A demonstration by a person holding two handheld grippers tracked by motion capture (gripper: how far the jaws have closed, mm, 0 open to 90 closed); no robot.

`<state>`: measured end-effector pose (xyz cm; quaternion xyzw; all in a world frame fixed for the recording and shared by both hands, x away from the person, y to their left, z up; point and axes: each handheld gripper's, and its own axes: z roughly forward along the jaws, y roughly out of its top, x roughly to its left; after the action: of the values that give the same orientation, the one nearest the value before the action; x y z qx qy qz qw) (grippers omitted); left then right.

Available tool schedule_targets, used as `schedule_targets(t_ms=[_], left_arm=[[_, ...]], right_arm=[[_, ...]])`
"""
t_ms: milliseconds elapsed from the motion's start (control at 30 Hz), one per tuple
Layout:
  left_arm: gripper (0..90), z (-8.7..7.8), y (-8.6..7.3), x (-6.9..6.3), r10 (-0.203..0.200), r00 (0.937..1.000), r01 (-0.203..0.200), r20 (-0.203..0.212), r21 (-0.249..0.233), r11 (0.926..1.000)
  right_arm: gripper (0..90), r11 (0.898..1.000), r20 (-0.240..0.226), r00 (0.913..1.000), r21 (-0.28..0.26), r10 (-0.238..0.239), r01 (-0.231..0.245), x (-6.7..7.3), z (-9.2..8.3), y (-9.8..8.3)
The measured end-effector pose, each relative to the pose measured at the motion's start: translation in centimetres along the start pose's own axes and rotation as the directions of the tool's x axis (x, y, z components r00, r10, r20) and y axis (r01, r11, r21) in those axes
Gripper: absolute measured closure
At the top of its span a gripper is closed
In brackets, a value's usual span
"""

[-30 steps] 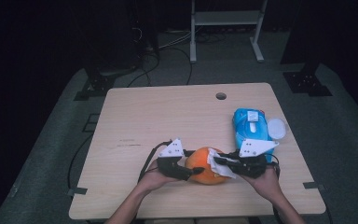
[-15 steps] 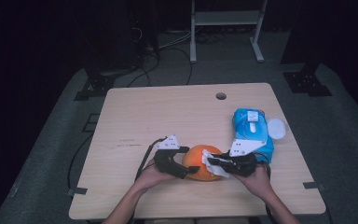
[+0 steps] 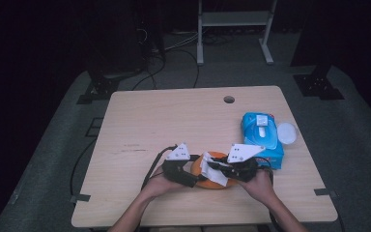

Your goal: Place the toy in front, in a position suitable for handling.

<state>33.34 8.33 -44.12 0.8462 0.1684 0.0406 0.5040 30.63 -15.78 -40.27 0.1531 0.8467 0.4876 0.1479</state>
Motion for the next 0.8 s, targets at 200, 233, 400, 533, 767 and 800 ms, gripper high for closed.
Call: schedule_targets(t_ms=[200, 233, 400, 533, 767, 800], left_arm=[[22.6, 0.0, -0.3, 0.2, -0.009, 1.0000, 0.009, 0.004, -0.009, 0.9999], [22.6, 0.0, -0.3, 0.2, -0.010, 0.9999, 0.010, 0.004, -0.011, 0.9999], [22.2, -0.2, -0.6, 0.5, -0.028, 0.9996, 0.028, 0.009, -0.008, 0.9996], [21.6, -0.3, -0.7, 0.6, -0.039, 0.9992, 0.040, 0.010, -0.009, 0.9992], [19.5, -0.1, -0.6, 0.7, -0.051, 0.9987, 0.051, 0.004, -0.008, 0.9987], [19.3, -0.1, -0.6, 0.7, -0.052, 0.9986, 0.052, 0.003, -0.008, 0.9986]], right_arm=[[82.5, 0.999, 0.043, 0.9978, -0.007, 0.050, -0.050, -1.2, -2.0, -1.7], [82.4, 0.998, 0.052, 0.9966, -0.007, 0.064, -0.064, -1.4, -2.4, -2.2], [82.2, 0.996, 0.101, 0.9907, 0.015, 0.091, -0.093, -2.1, -3.7, -3.6], [82.1, 0.993, 0.112, 0.9872, 0.024, 0.113, -0.116, -2.3, -3.9, -4.5], [82.1, 0.992, 0.106, 0.9862, 0.012, 0.127, -0.129, -2.3, -3.4, -4.4], [82.1, 0.993, 0.109, 0.9870, 0.015, 0.118, -0.120, -2.3, -3.3, -4.3]])
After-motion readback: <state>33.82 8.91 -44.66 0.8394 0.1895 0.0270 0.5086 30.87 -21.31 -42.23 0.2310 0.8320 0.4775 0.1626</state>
